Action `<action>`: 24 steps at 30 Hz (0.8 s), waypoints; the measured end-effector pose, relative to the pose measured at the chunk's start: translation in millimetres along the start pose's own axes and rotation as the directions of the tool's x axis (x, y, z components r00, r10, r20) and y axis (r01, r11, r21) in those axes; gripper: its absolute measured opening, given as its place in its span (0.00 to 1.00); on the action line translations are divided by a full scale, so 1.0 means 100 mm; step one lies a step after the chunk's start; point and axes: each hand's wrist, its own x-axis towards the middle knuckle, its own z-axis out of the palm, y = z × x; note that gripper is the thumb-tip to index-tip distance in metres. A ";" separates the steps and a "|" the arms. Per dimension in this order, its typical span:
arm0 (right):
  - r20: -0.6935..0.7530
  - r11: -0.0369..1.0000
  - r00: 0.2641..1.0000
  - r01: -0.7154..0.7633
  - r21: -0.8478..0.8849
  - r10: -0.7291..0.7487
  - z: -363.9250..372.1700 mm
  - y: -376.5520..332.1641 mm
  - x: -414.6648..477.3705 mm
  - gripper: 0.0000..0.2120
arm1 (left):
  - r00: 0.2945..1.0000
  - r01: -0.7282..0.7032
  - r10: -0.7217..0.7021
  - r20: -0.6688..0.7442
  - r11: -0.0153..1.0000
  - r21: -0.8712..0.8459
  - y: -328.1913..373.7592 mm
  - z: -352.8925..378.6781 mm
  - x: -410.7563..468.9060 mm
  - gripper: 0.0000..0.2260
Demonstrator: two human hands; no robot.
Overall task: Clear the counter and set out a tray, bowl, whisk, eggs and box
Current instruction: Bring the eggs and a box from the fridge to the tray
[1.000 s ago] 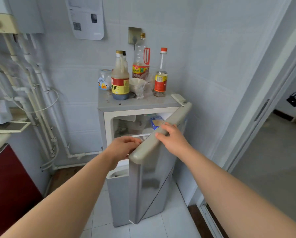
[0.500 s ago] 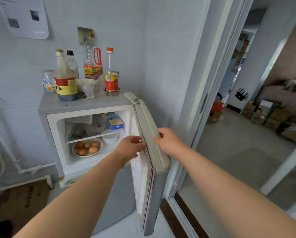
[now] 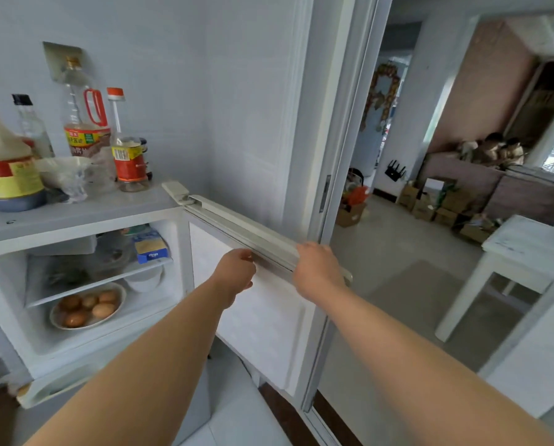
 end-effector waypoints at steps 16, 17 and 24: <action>-0.047 1.000 0.999 -0.001 -0.026 0.000 0.16 0.25 0.35 0.21 | 0.999 0.041 -0.041 0.026 0.999 -0.024 0.15 0.18 0.14 0.21; -0.052 1.000 0.999 0.003 -0.010 -0.004 0.17 0.21 0.34 0.21 | 0.999 0.052 -0.051 0.013 0.998 -0.040 0.13 0.13 0.11 0.20; 0.020 0.985 0.998 0.061 0.163 -0.066 0.32 -0.28 0.23 0.22 | 0.980 0.131 -0.152 -0.130 0.978 -0.162 -0.13 -0.36 -0.21 0.16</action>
